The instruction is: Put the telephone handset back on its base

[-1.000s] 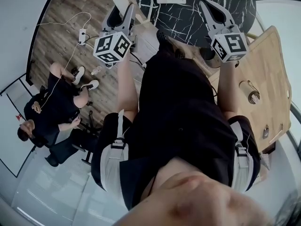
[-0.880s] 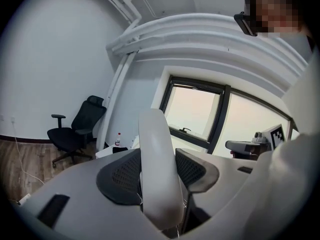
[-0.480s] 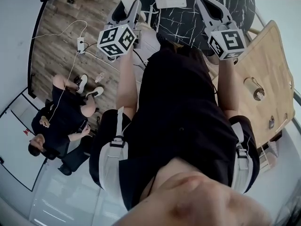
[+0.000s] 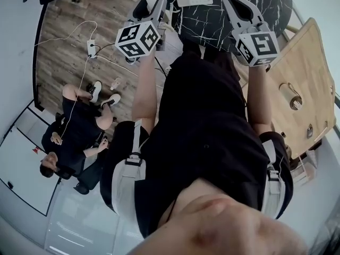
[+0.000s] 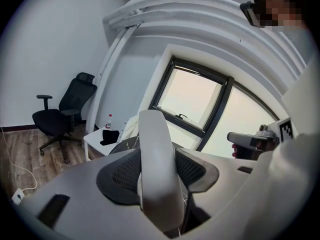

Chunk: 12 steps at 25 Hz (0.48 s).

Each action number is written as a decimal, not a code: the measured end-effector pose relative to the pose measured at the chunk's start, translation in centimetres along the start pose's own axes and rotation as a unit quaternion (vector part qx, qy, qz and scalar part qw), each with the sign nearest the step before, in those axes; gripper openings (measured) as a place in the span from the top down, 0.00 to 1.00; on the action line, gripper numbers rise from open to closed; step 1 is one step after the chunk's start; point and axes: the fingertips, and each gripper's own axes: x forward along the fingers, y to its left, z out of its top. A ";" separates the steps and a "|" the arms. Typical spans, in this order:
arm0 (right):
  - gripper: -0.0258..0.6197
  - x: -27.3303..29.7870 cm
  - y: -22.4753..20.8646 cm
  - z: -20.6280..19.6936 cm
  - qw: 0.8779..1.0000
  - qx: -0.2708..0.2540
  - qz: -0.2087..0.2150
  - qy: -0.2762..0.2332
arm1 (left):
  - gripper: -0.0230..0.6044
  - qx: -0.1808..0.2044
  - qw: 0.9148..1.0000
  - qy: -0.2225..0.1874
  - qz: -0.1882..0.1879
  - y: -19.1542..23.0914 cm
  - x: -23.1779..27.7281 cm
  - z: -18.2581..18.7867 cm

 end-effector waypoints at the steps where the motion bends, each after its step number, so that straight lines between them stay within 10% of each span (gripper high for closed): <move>1: 0.91 0.2 -0.1 -0.1 1.000 0.000 0.001 0.002 | 0.60 -0.005 1.000 0.003 -0.001 0.0 0.3 -0.3; 12: 0.91 2.7 -1.5 -0.5 0.999 0.000 0.029 0.018 | 0.60 -0.035 0.999 0.032 0.018 0.4 4.0 -2.8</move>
